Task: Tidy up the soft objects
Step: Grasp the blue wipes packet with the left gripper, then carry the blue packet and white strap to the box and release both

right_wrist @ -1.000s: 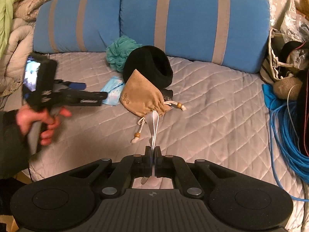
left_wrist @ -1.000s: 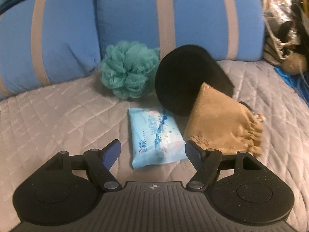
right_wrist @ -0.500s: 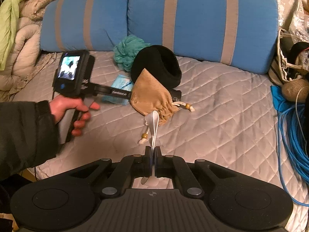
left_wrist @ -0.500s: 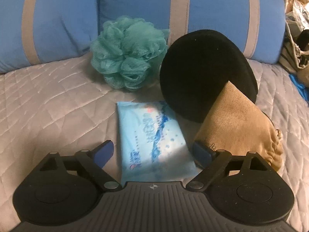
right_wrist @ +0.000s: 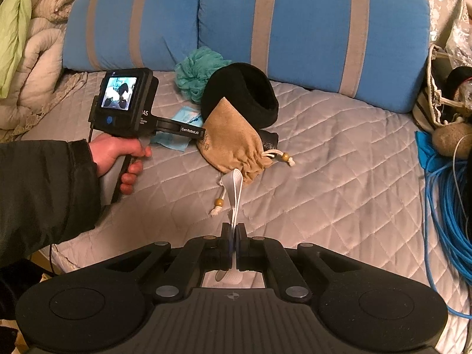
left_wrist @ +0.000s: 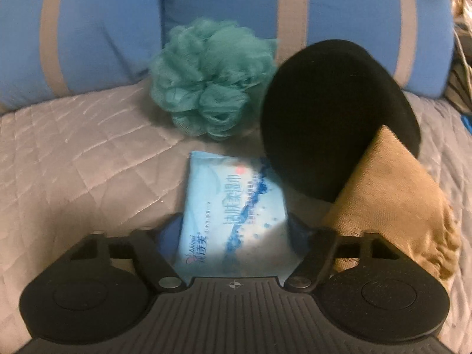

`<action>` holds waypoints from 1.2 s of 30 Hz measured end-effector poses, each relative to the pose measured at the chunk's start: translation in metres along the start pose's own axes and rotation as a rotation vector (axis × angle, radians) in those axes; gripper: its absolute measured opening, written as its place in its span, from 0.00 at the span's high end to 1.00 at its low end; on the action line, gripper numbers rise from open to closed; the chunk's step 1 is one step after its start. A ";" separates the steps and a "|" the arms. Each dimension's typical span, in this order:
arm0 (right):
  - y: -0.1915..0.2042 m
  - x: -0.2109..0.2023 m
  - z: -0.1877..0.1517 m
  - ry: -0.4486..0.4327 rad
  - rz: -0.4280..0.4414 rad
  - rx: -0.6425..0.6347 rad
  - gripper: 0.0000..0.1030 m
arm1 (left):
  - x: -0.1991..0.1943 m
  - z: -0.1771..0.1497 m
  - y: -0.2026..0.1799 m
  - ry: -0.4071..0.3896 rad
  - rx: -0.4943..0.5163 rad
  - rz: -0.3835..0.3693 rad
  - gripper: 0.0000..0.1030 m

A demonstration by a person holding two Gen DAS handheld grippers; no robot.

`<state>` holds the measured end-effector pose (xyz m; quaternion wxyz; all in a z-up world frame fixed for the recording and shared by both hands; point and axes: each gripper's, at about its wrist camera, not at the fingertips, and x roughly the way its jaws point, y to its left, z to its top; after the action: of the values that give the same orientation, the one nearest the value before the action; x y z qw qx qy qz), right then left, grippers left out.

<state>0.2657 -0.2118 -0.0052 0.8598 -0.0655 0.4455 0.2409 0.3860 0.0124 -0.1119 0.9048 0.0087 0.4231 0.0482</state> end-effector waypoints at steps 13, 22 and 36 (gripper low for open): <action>0.001 0.015 -0.002 0.051 -0.019 0.029 0.96 | -0.034 -0.023 0.020 0.058 0.018 0.015 0.38; 0.004 0.019 -0.006 0.063 -0.030 0.043 0.96 | -0.089 -0.030 0.031 -0.018 0.035 0.001 0.38; 0.016 0.011 -0.016 0.065 -0.013 0.071 0.96 | -0.174 -0.061 0.015 -0.103 0.113 -0.054 0.38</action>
<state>0.2514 -0.1992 -0.0219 0.8482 -0.0457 0.4811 0.2169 0.2270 0.0092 -0.0175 0.9244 0.0508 0.3780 -0.0008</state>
